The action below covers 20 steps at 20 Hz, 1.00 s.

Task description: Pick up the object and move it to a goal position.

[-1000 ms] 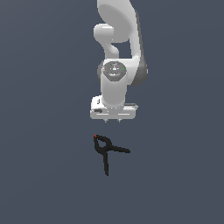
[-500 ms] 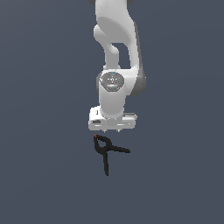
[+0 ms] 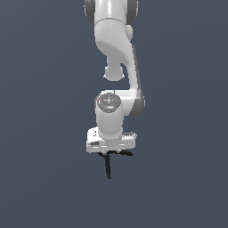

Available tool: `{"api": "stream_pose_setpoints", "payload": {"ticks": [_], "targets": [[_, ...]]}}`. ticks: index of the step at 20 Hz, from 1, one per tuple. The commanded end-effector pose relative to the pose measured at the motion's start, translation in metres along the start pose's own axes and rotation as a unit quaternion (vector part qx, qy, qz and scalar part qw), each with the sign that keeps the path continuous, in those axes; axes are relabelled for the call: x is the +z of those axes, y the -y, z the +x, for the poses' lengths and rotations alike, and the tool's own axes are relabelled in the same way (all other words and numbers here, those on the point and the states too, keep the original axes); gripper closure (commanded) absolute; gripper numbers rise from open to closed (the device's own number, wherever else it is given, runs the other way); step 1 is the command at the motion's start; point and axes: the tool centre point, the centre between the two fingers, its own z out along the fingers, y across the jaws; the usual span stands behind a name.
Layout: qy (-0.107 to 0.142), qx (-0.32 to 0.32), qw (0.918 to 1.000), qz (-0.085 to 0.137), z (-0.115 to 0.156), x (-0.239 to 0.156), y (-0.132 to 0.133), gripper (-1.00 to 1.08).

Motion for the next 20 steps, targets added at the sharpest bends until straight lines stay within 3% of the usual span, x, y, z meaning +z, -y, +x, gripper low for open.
{"api": "stream_pose_setpoints", "payload": {"ticks": [1,10,20], "targets": [[-0.018,-0.007,0.9998,0.000,0.015,0.012,-0.005,-0.20],[-0.058,-0.021,0.9981,-0.003,0.044,0.039,-0.018,-0.20],[-0.065,-0.023,0.9976,-0.003,0.049,0.046,-0.021,-0.20]]}}
